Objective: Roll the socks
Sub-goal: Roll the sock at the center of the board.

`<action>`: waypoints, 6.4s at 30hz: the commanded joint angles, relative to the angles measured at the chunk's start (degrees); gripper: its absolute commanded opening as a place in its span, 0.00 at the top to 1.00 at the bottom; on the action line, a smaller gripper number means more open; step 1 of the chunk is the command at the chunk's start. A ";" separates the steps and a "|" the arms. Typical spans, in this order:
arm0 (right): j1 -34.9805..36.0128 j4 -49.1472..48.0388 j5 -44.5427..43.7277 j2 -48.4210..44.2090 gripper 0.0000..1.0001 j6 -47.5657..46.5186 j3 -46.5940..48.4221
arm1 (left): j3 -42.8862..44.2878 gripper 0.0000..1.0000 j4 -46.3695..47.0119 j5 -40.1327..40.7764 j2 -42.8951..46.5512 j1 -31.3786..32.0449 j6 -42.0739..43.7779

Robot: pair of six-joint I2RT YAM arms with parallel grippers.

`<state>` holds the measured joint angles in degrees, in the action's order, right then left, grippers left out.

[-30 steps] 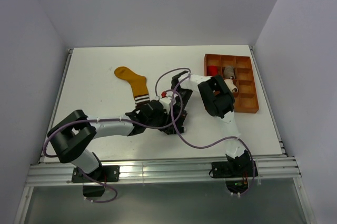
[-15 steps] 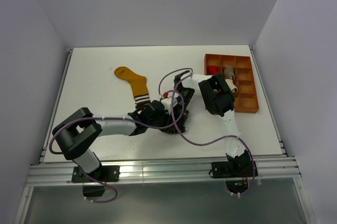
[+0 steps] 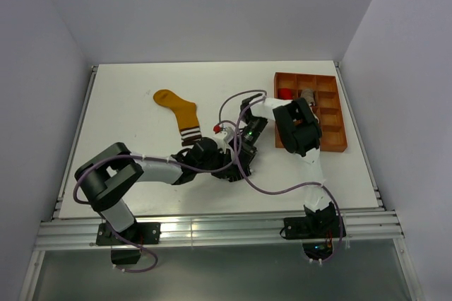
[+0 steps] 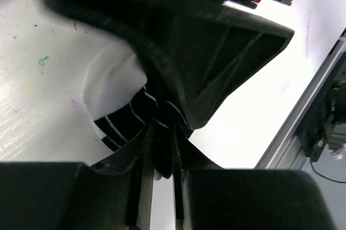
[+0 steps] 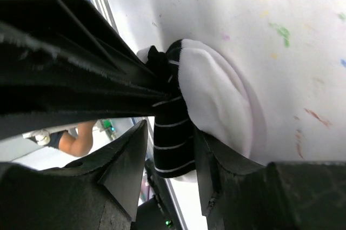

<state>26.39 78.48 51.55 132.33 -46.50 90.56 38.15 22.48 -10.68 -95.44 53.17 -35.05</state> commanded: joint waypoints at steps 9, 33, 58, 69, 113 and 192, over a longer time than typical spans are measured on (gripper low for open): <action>-7.14 -7.02 1.80 -7.25 0.51 -3.69 -4.43 | -0.89 0.91 -6.29 -3.38 -4.40 -2.80 -4.77; -9.87 -46.99 -12.87 -46.36 0.39 -1.31 -37.20 | 24.42 0.96 -47.24 -24.03 -16.53 -11.33 -22.69; 20.45 -67.05 -33.35 -65.37 0.32 -5.35 -59.19 | 33.74 0.98 -54.82 -26.59 -26.03 -12.39 -21.73; 21.07 -66.52 -35.20 -56.67 0.40 -5.53 -57.43 | 35.33 0.97 -55.00 -27.91 -26.82 -12.91 -19.10; 3.40 -18.99 -15.52 -15.71 0.83 -7.81 -17.09 | -10.56 0.62 1.18 14.61 22.99 -8.02 -13.87; -14.43 -32.42 -5.85 -30.54 0.39 13.10 -18.84 | 19.41 1.00 -36.54 9.10 -18.99 2.91 -16.54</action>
<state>13.30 48.82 42.96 106.85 -33.52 72.01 60.66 1.39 -4.19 -108.40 54.59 -53.76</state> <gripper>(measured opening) 0.610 0.056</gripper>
